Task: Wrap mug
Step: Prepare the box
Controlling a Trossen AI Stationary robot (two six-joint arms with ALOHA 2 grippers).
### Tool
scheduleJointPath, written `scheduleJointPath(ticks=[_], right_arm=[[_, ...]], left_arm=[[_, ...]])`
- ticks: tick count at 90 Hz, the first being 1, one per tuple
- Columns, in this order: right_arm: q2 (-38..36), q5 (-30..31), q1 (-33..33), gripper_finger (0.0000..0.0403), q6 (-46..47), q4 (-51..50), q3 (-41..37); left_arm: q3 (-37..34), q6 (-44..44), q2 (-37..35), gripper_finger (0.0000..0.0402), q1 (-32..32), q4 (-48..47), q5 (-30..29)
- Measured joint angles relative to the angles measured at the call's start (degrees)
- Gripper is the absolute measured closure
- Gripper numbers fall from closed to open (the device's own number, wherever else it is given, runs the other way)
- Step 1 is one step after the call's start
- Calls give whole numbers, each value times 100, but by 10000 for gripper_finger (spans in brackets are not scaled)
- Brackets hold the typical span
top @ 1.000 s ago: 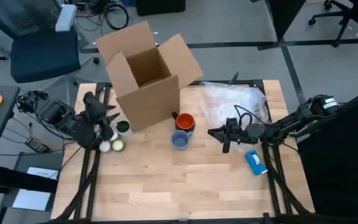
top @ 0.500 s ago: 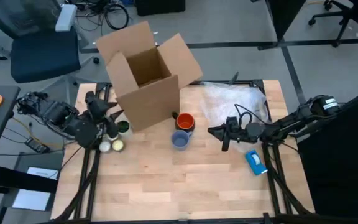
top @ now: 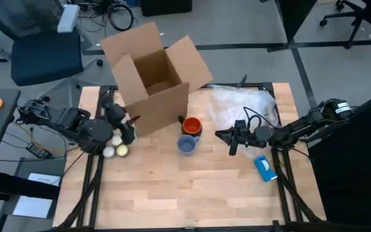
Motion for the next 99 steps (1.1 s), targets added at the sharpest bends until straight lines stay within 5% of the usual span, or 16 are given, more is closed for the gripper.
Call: scheduleJointPath(ticks=[24, 50, 99], right_arm=[[0, 0, 0, 383, 2, -2, 0], [-1, -2, 8, 383, 20, -22, 0], [-2, -7, 22, 383, 74, -50, 0]], left_arm=[[-420, 436, 245, 390, 329, 656, 12], [-457, 1701, 91, 400, 341, 1332, -177], [-53, 4203, -93, 401, 473, 1539, -2956]])
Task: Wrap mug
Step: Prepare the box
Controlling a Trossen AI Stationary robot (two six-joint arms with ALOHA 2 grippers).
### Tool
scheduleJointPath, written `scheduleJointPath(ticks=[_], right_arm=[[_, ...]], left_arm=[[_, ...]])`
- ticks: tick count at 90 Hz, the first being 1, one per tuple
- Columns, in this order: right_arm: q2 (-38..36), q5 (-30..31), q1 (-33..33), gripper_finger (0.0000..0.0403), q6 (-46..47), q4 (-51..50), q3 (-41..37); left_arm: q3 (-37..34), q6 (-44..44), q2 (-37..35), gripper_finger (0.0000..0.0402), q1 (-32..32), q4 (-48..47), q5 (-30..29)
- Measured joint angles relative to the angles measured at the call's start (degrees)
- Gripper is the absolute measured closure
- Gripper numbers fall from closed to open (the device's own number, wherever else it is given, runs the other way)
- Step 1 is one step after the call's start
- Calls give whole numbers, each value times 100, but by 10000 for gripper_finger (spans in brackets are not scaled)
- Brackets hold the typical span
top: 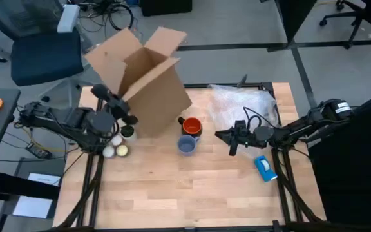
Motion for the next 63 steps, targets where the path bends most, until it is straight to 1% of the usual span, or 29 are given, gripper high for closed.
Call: scheduleJointPath(ticks=[13, 32, 63], right_arm=[[2, 0, 0, 383, 0, -2, 0], [2, 0, 0, 383, -11, 0, 0], [1, 0, 0, 383, -15, -1, 0]], left_arm=[[129, 203, -105, 401, 214, 0, -585], [340, 466, -301, 402, 543, 1, -881], [426, 472, -518, 401, 1048, -39, -877]])
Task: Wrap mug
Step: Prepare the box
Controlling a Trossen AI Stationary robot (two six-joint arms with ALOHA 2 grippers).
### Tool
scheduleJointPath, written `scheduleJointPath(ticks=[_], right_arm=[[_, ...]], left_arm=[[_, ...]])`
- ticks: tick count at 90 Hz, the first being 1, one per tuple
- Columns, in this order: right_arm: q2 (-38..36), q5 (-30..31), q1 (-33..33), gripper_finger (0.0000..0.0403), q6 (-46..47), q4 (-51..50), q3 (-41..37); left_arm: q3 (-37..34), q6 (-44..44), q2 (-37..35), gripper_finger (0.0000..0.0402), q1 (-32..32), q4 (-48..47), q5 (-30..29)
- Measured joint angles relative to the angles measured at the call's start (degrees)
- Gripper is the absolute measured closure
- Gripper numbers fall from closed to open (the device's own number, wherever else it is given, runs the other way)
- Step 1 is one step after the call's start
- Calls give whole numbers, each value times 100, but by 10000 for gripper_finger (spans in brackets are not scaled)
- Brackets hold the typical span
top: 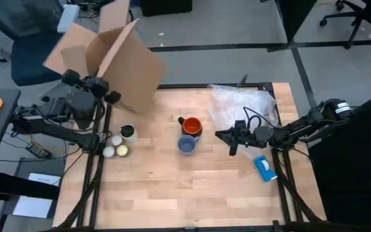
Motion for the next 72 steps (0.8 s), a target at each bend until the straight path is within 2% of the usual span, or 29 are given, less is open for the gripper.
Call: scheduleJointPath(ticks=[19, 47, 56, 72], right_arm=[[1, 0, 0, 383, 0, 1, 0], [1, 2, 0, 383, 2, 1, 0], [1, 2, 0, 383, 0, 1, 0], [0, 2, 0, 383, 2, -1, 0]], left_arm=[[-224, -292, 64, 401, 43, 2, 305], [-1165, -1038, 93, 401, 368, 58, 961], [-1330, -1431, 94, 400, 395, 132, 1587], [-1373, -2194, 156, 386, 395, 321, 3148]])
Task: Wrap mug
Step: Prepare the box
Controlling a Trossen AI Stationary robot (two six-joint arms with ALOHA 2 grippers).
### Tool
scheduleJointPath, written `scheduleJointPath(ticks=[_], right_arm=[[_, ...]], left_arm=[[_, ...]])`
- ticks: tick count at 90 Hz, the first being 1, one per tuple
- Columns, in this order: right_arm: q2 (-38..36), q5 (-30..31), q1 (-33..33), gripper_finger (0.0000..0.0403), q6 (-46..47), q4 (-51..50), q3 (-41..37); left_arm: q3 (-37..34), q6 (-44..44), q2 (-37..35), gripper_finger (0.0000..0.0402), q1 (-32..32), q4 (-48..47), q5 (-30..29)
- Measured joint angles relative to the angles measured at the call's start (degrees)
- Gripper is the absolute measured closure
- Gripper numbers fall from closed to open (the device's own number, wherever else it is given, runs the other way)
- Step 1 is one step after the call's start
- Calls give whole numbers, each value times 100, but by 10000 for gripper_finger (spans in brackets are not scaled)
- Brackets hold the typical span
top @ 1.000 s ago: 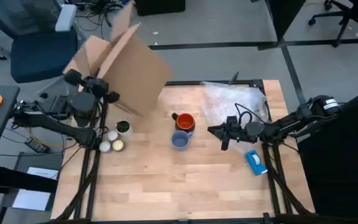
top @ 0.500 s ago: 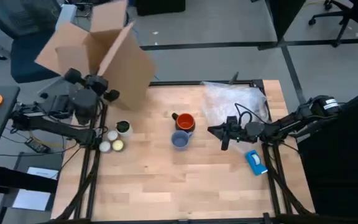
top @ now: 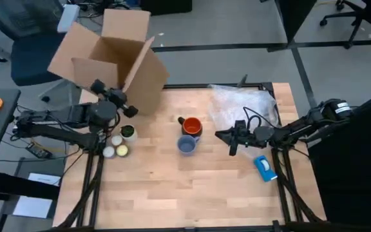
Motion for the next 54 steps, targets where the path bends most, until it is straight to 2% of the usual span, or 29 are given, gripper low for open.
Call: scheduleJointPath(ticks=[17, 28, 44, 54], right_arm=[[0, 0, 0, 383, 2, -6, 0], [0, 0, 0, 383, 4, -9, 0], [0, 0, 0, 383, 7, -9, 0], [-2, 0, 0, 383, 7, -9, 0]], left_arm=[[-2, -375, 47, 357, 2, -219, 898], [-4, -725, 64, 327, 2, -535, 1194], [-4, -1079, 47, 288, 7, -709, 1325], [128, -1227, 50, 276, 10, -899, 1760]])
